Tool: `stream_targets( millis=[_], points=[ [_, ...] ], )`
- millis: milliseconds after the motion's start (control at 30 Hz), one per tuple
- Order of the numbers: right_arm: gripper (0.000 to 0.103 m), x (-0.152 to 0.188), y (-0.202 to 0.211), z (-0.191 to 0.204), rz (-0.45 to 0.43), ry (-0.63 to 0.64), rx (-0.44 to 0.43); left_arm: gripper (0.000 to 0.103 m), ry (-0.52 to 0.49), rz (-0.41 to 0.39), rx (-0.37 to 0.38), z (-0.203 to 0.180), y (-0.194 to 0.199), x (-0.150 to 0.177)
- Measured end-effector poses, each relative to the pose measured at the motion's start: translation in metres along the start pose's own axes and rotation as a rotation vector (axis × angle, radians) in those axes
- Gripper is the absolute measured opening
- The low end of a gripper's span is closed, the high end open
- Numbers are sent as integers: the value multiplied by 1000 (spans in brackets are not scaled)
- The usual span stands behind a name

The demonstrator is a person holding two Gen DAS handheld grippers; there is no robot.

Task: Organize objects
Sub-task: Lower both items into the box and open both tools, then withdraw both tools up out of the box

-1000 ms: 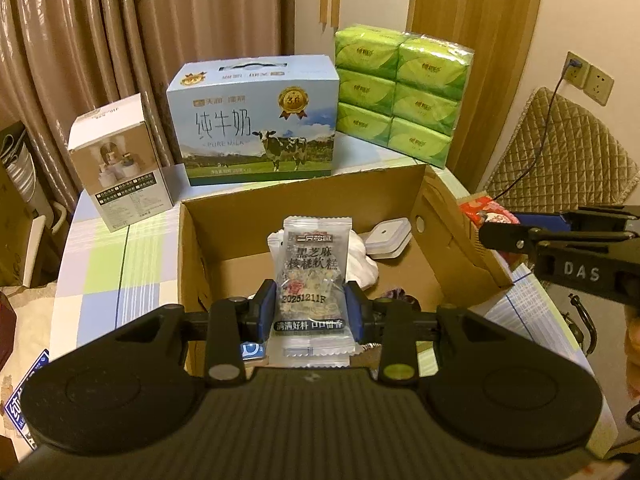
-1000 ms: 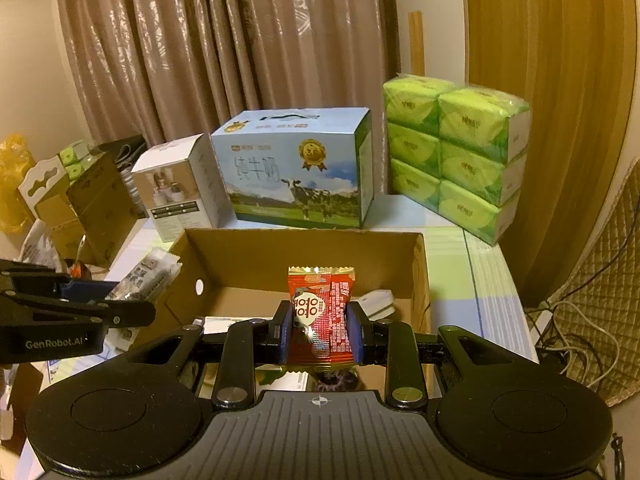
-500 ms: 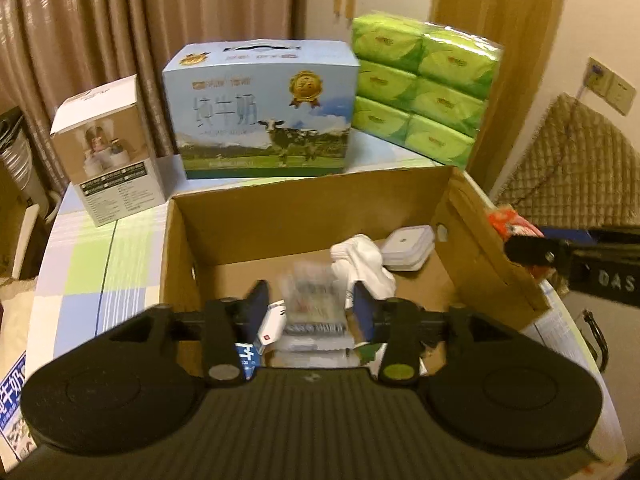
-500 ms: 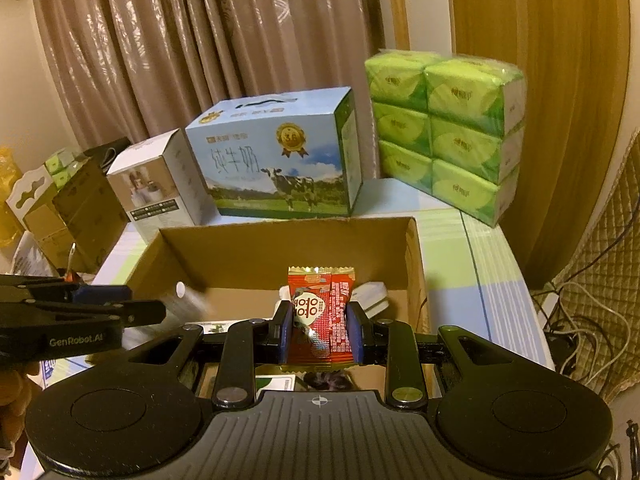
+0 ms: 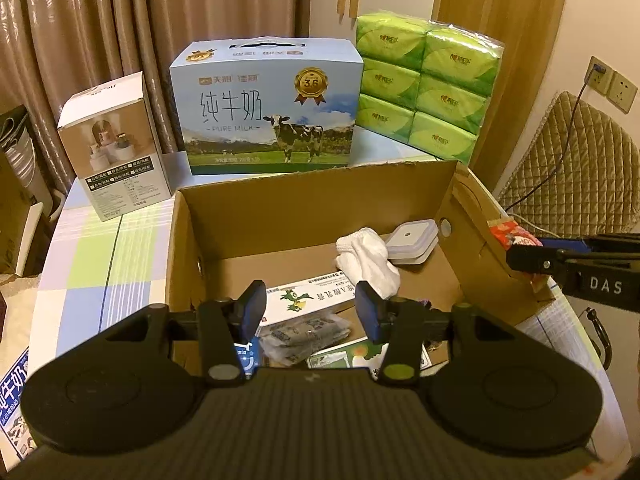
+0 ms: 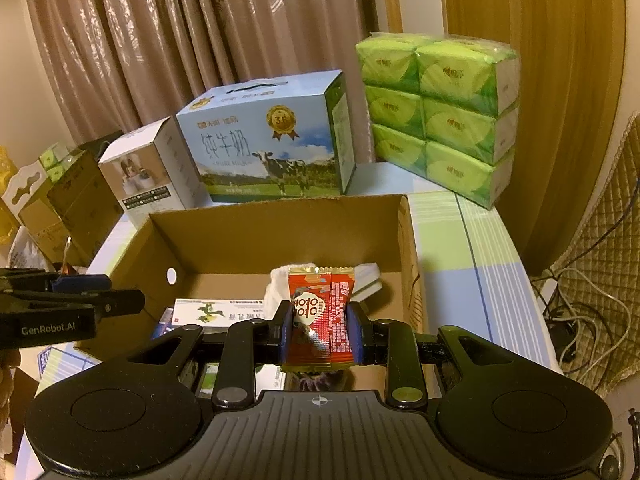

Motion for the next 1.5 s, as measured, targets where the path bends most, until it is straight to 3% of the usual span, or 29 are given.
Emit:
stream_targets(
  millis=[400,467,500,533,967,1367,1500],
  points=[
    [26,-16,-2,9,-49,9,-33,43,3,-1,4,1,5,1],
    [56,-18,-5,6,-55,-12,-77,43,7,0,4,3,5,2],
    [81,-19,-6,2,-60,-39,-85,43,10,1,4,4,5,2],
    [84,-20,-4,-1,-74,-62,-82,43,13,0,3,5,6,3],
    [84,9,31,-11,-58,-55,-42,44,34,7,3,8,22,31],
    [87,52,78,13,-57,6,-11,65,45,-5,-21,-1,68,60],
    [88,69,95,22,-59,12,-19,83,54,-17,-35,-2,87,72]
  ],
)
Point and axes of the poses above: each gripper's, at about its wrist camera, not at the fingertips, and y roughly against the way its jaws point, z to its left, x to its underside, the point moved 4 cm from there along -y, roughly the way its jaws point, and after that the axes turned 1 degree about y, right-handed, at the moved point
